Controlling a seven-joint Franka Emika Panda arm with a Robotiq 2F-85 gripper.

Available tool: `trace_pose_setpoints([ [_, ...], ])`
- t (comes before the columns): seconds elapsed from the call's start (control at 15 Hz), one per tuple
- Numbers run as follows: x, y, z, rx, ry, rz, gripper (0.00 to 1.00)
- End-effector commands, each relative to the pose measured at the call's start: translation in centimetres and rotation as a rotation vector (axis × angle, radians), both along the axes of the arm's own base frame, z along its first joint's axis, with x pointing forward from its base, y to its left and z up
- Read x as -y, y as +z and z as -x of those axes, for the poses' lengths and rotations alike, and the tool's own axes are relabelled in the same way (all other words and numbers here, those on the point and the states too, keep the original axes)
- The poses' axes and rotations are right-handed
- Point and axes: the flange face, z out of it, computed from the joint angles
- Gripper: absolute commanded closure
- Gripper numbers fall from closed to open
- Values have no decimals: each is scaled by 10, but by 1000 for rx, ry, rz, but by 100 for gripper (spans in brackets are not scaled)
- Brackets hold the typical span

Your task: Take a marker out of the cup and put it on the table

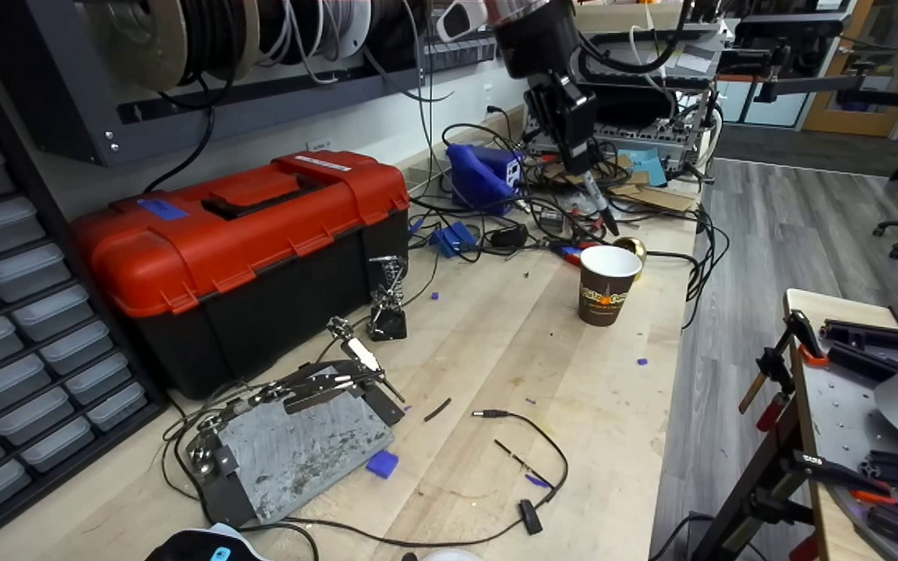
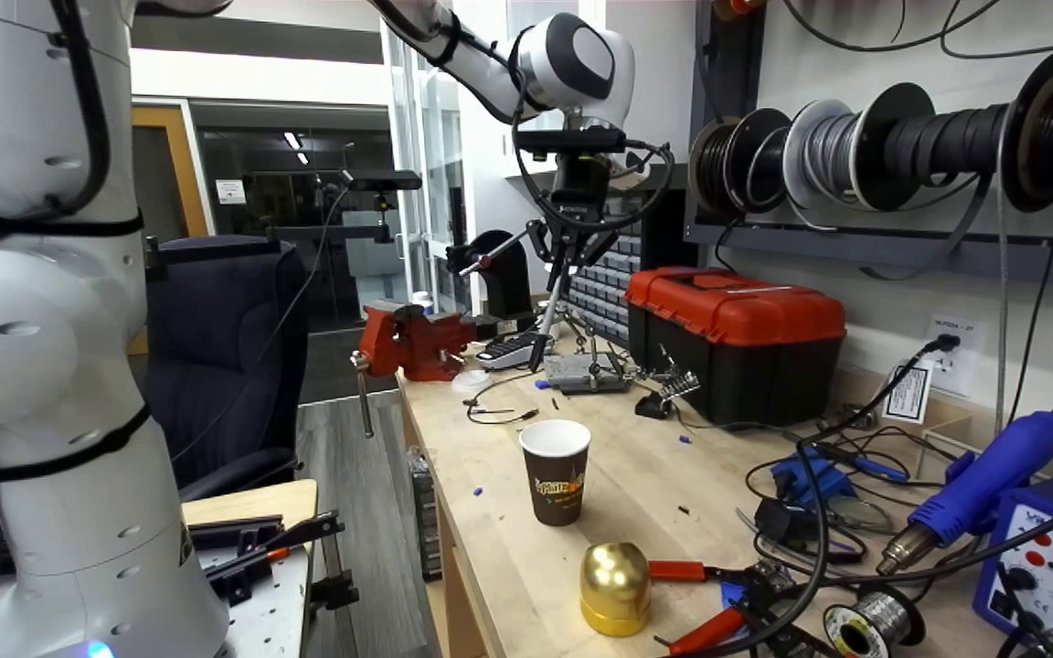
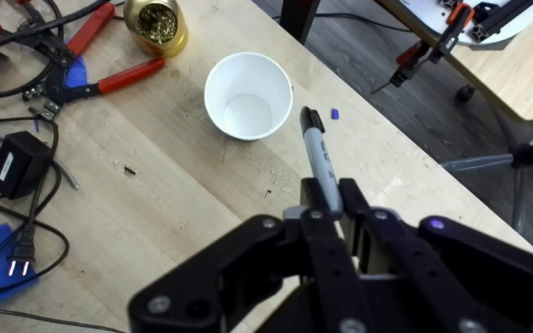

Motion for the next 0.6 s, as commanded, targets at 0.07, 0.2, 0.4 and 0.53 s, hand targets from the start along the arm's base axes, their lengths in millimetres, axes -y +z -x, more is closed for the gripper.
trace_pose_setpoints([
  [0.07,-19,-14,-19,-63,-15,-7,99],
  [0.2,-26,-26,-23,-93,-12,-11,99],
  [0.4,-38,-47,-29,-136,-5,-18,99],
  [0.53,-45,-61,-32,-166,1,-26,99],
])
